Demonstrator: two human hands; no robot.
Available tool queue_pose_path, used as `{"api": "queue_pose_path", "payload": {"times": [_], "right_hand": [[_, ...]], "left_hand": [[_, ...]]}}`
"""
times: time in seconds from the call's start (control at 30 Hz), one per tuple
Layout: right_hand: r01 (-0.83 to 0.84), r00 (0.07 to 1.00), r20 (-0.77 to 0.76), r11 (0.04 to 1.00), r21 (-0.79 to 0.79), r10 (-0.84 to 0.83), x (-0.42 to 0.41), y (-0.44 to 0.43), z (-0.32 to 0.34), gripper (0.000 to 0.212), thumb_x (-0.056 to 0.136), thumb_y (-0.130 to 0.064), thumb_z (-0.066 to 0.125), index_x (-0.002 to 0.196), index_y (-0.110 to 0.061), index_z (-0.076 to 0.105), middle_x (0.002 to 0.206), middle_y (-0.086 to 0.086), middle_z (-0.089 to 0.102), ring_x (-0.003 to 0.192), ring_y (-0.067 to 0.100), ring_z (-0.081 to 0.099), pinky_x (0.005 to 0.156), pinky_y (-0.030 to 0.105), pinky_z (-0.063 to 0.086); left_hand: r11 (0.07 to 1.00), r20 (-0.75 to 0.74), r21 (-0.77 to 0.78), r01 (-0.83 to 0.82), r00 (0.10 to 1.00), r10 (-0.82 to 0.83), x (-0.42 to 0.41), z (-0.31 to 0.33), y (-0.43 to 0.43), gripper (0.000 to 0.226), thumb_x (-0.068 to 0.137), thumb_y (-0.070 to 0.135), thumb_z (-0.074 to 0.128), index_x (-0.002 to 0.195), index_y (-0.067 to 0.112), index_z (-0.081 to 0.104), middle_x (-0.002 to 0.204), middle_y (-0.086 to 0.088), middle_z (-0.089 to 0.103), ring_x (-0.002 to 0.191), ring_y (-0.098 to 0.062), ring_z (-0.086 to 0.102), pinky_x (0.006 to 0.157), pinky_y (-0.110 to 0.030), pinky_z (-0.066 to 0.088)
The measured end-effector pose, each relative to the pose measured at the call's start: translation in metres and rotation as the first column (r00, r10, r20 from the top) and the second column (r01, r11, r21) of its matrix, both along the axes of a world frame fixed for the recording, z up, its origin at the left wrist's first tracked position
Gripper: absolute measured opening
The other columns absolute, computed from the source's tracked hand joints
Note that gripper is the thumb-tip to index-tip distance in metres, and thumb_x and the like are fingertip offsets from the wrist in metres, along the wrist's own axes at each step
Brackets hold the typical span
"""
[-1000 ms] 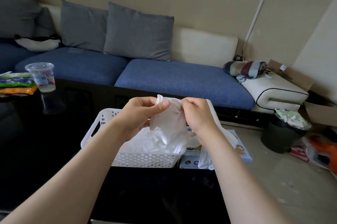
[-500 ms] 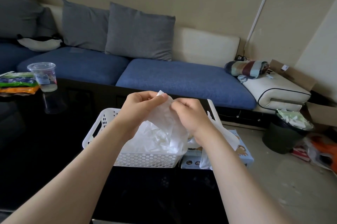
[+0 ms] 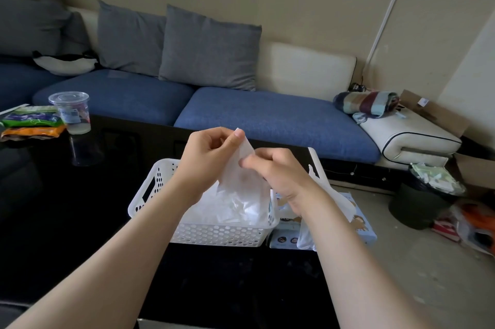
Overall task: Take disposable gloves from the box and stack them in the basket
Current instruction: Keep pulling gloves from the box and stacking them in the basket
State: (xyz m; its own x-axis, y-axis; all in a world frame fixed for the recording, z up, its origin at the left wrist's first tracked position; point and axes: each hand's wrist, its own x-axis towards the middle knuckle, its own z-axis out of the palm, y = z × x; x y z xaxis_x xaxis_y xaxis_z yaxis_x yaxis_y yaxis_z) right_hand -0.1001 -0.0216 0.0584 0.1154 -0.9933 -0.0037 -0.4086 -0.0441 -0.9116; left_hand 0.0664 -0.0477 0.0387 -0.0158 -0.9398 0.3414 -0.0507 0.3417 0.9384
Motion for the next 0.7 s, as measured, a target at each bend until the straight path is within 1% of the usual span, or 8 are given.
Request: {"api": "queue_pose_path", "payload": {"times": [0.07,0.2,0.27,0.37,0.43,0.57,0.63,0.7], "right_hand": [[0.048,0.993,-0.110,0.998,-0.043,-0.052,0.002,-0.004,-0.005,0.017,0.089,-0.022,0.066,0.082,-0.011,0.077,0.081,0.010,0.074,0.073,0.014,0.063,0.070,0.032,0.047],[0.136,0.977,-0.158,0.989,-0.062,-0.144,-0.004,-0.006,-0.003,0.016,0.080,-0.001,0.048,0.065,-0.003,0.041,0.068,0.008,0.032,0.067,0.023,0.030,0.062,0.036,0.022],[0.182,0.983,-0.011,0.983,-0.005,-0.182,-0.007,-0.004,0.002,0.025,0.066,-0.002,0.047,0.064,-0.013,0.025,0.070,0.005,0.023,0.070,0.023,0.021,0.063,0.039,0.014],[0.158,0.930,0.311,0.977,0.143,-0.196,-0.018,-0.004,0.006,0.040,0.047,-0.010,0.047,0.074,-0.017,0.019,0.084,0.010,0.017,0.080,0.031,0.016,0.064,0.041,0.015],[0.192,0.929,0.293,0.970,0.146,-0.228,-0.026,-0.004,0.006,0.035,0.056,-0.015,0.057,0.073,-0.018,0.026,0.083,0.007,0.022,0.080,0.030,0.019,0.065,0.040,0.021],[0.323,0.945,-0.022,0.941,-0.101,-0.327,-0.026,-0.011,-0.007,0.033,0.082,-0.016,0.062,0.065,-0.010,0.035,0.064,0.001,0.023,0.064,0.019,0.021,0.059,0.034,0.020],[0.279,0.930,-0.190,0.941,-0.193,-0.314,-0.019,-0.018,-0.021,0.032,0.083,-0.011,0.057,0.063,-0.013,0.032,0.060,-0.001,0.021,0.061,0.019,0.019,0.059,0.035,0.016],[0.224,0.884,-0.359,0.945,-0.238,-0.300,-0.013,-0.027,-0.037,0.031,0.090,-0.009,0.053,0.060,-0.009,0.044,0.058,0.001,0.035,0.059,0.020,0.031,0.056,0.034,0.021]], "left_hand": [[1.000,-0.001,-0.012,-0.010,1.000,0.010,-0.001,0.001,0.001,0.031,0.101,0.039,0.067,0.092,0.013,0.080,0.087,-0.010,0.075,0.075,-0.009,0.065,0.066,-0.029,0.055],[0.996,-0.157,0.087,0.009,0.988,0.005,0.000,0.003,0.000,0.036,0.100,0.039,0.069,0.093,0.005,0.077,0.084,-0.008,0.072,0.078,-0.015,0.065,0.070,-0.035,0.053],[0.989,-0.234,0.148,0.025,0.972,0.011,0.002,0.003,-0.001,0.040,0.100,0.040,0.069,0.093,0.002,0.075,0.085,-0.009,0.070,0.078,-0.021,0.064,0.070,-0.038,0.051],[0.969,-0.296,0.239,0.058,0.955,0.016,0.005,0.000,-0.002,0.047,0.101,0.041,0.069,0.102,-0.007,0.071,0.087,-0.014,0.065,0.079,-0.029,0.061,0.068,-0.041,0.050],[0.951,-0.214,0.307,0.034,0.976,0.034,0.006,-0.003,-0.003,0.047,0.102,0.042,0.065,0.106,-0.004,0.071,0.091,-0.012,0.068,0.082,-0.029,0.065,0.064,-0.036,0.052],[0.906,0.229,0.374,-0.200,0.966,0.119,0.013,-0.014,-0.007,0.035,0.107,0.042,0.056,0.099,0.012,0.072,0.096,-0.008,0.070,0.087,-0.025,0.067,0.051,-0.027,0.054],[0.894,0.370,0.368,-0.257,0.922,0.113,0.021,-0.025,-0.012,0.030,0.108,0.036,0.055,0.102,0.011,0.071,0.096,-0.011,0.069,0.083,-0.027,0.064,0.056,-0.032,0.057],[0.889,0.447,0.346,-0.301,0.886,0.126,0.031,-0.036,-0.019,0.027,0.108,0.031,0.055,0.103,0.009,0.071,0.095,-0.015,0.068,0.084,-0.033,0.065,0.066,-0.043,0.060]]}}
